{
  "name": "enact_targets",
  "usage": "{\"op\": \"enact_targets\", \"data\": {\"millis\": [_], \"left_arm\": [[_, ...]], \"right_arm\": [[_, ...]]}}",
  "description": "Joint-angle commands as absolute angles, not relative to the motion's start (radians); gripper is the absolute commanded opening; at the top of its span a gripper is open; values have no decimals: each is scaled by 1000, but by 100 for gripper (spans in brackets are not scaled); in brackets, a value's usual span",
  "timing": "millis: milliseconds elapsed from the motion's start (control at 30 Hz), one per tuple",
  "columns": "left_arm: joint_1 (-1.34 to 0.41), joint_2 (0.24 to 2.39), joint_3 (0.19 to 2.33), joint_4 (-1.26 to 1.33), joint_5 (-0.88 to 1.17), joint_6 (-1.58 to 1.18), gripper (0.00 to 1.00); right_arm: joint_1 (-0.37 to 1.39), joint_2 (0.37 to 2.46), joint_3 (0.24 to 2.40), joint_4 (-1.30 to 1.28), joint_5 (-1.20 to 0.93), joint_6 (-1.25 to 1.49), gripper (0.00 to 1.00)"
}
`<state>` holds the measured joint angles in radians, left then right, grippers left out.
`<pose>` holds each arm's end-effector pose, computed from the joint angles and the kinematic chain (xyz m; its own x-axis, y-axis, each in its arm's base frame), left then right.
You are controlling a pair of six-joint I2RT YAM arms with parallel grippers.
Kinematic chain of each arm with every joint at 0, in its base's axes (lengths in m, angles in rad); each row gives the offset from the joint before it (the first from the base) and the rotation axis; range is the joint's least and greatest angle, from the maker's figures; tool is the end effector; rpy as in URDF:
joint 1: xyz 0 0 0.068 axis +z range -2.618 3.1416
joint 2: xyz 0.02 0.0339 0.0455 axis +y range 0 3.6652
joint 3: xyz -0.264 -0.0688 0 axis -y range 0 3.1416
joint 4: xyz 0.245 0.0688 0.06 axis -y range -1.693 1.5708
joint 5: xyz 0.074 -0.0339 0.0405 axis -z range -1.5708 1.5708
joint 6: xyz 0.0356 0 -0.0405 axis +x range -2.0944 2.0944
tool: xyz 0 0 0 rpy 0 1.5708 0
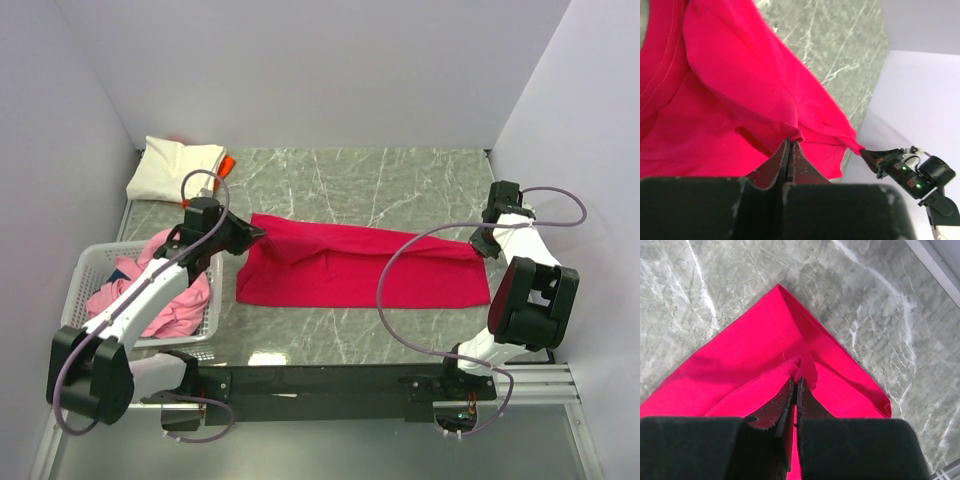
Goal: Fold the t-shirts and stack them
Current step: Fold the tshirt
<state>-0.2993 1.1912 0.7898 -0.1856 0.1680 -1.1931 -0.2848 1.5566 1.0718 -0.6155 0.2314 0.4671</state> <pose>0.2486 -0.0829 0.2578 -0.5890 -0.7773 -0.2210 -0.3357 0.4841 -0.8081 0.2954 -0.0950 0.2195 -0.5957 0.6311 -0.4968 0.7185 0.6952 0.0216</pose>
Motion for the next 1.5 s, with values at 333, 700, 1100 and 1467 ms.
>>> {"op": "enact_targets", "data": {"millis": [333, 700, 1100, 1467], "left_arm": [[-290, 1152, 719, -252, 147, -1158, 28], [-369, 1385, 914, -296, 104, -843, 56], [-669, 1459, 1019, -423, -49, -678, 50], [-745, 1591, 1039, -494, -124, -690, 49]], "right_arm": [[-235, 1462, 1080, -663, 363, 511, 56], [-5, 1201, 1011, -473, 180, 434, 59], [43, 1210, 927, -471, 40, 502, 55], [43, 1091, 884, -522, 46, 511, 55]]}}
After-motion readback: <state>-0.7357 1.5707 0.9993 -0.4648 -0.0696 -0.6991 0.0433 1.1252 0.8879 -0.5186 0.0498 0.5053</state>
